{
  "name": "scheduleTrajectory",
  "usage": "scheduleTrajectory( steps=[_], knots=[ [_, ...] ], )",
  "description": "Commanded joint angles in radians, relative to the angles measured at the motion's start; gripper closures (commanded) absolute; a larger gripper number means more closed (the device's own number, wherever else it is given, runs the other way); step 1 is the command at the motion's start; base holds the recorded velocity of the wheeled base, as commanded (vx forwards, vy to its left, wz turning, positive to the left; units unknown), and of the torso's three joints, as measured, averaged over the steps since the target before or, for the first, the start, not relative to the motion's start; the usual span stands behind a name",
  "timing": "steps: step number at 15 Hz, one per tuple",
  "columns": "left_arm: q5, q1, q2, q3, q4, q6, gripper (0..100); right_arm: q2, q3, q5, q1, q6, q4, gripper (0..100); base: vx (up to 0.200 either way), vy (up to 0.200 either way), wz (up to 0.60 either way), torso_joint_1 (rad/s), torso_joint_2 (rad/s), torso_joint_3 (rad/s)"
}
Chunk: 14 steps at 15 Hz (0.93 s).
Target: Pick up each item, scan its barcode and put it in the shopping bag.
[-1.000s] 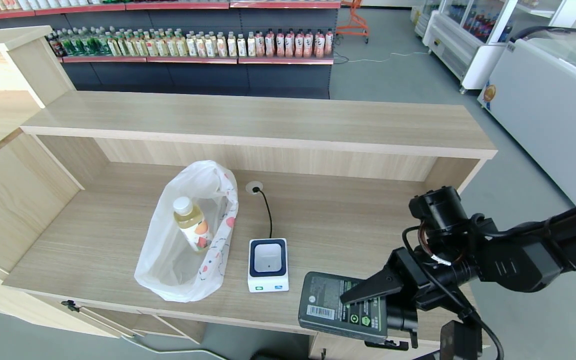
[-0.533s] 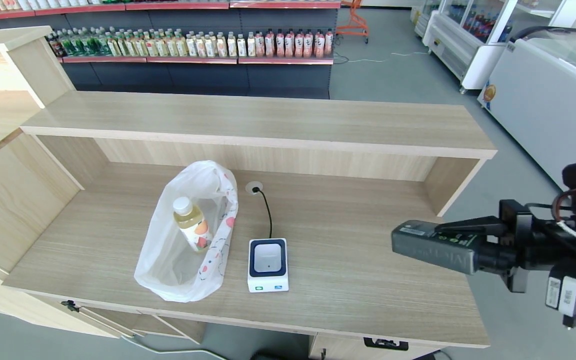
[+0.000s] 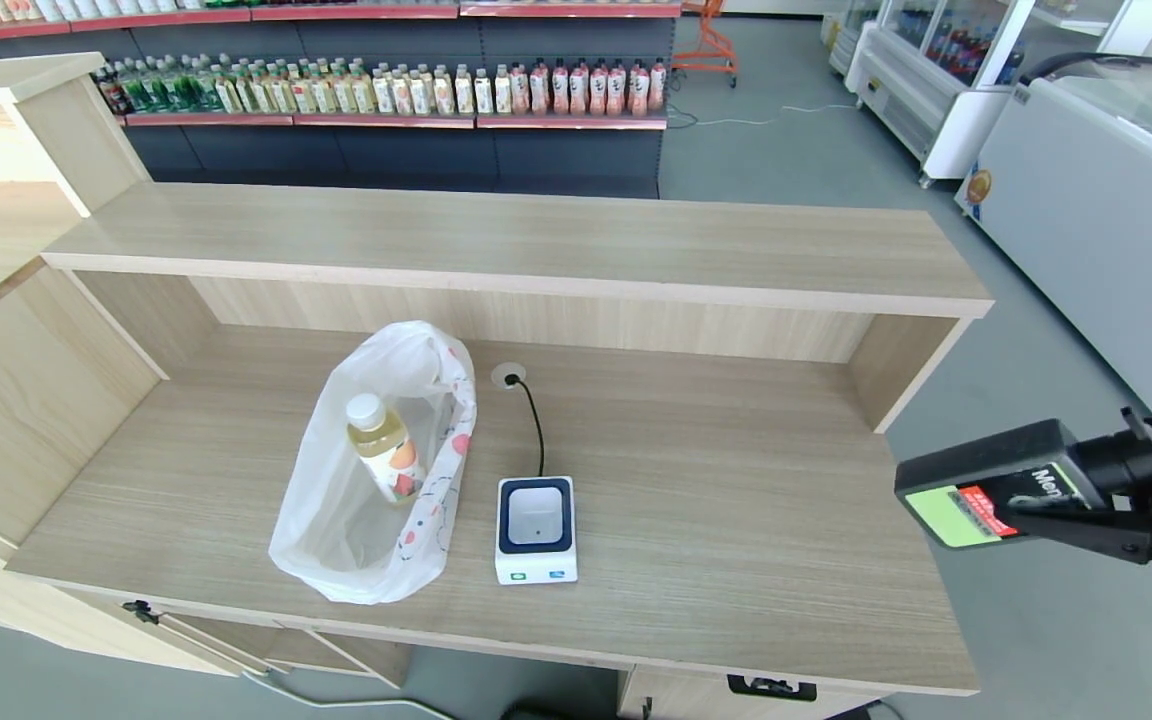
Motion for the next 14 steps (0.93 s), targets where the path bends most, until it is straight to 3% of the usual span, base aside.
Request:
scheduleTrajectory(
  steps=[1,6,8,14],
  knots=[
    [0.0,0.0,0.0,0.0,0.001,0.0,0,-0.027,0.004,0.0,0.036,0.264,-0.053,100,0.0,0.0,0.0,0.0,0.0,0.0],
    [0.001,0.0,0.0,0.0,-0.001,0.0,0,-0.13,0.041,0.002,0.117,0.89,-0.062,100,0.0,0.0,0.0,0.0,0.0,0.0],
    [0.001,0.0,0.0,0.0,0.001,0.0,0,-0.158,0.067,0.0,0.151,0.961,-0.062,100,0.0,0.0,0.0,0.0,0.0,0.0],
    [0.0,0.0,0.0,0.0,0.001,0.0,0,-0.136,0.092,-0.05,0.209,0.965,-0.151,100,0.0,0.0,0.0,0.0,0.0,0.0]
  ],
)
